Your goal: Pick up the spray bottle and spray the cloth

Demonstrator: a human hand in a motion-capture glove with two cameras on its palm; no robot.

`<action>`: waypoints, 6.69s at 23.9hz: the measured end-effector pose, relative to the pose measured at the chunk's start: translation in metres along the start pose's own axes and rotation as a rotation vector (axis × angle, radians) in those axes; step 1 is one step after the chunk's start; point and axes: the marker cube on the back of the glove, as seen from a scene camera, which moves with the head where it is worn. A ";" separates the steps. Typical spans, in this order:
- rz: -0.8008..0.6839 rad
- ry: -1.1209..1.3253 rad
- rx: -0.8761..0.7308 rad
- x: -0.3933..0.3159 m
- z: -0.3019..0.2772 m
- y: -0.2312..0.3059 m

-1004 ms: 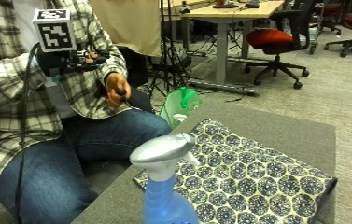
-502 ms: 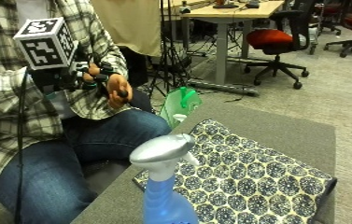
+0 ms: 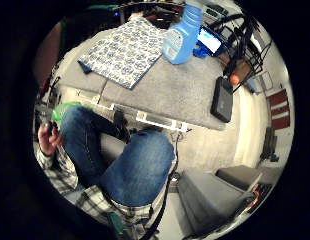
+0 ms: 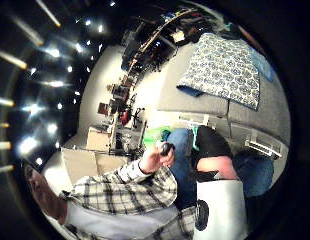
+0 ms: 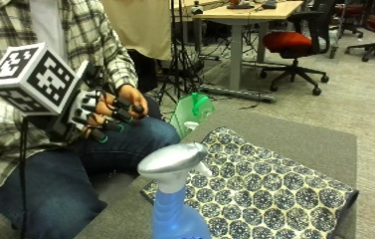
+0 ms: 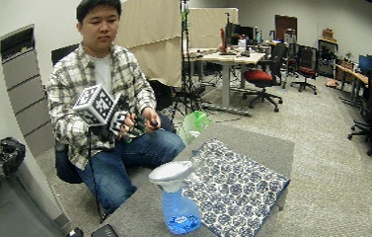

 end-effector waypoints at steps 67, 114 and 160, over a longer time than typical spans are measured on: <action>0.272 -0.429 0.697 0.179 0.017 -0.211; -0.287 0.618 -0.016 0.002 0.060 -0.299; -0.267 0.113 0.068 -0.047 0.063 -0.280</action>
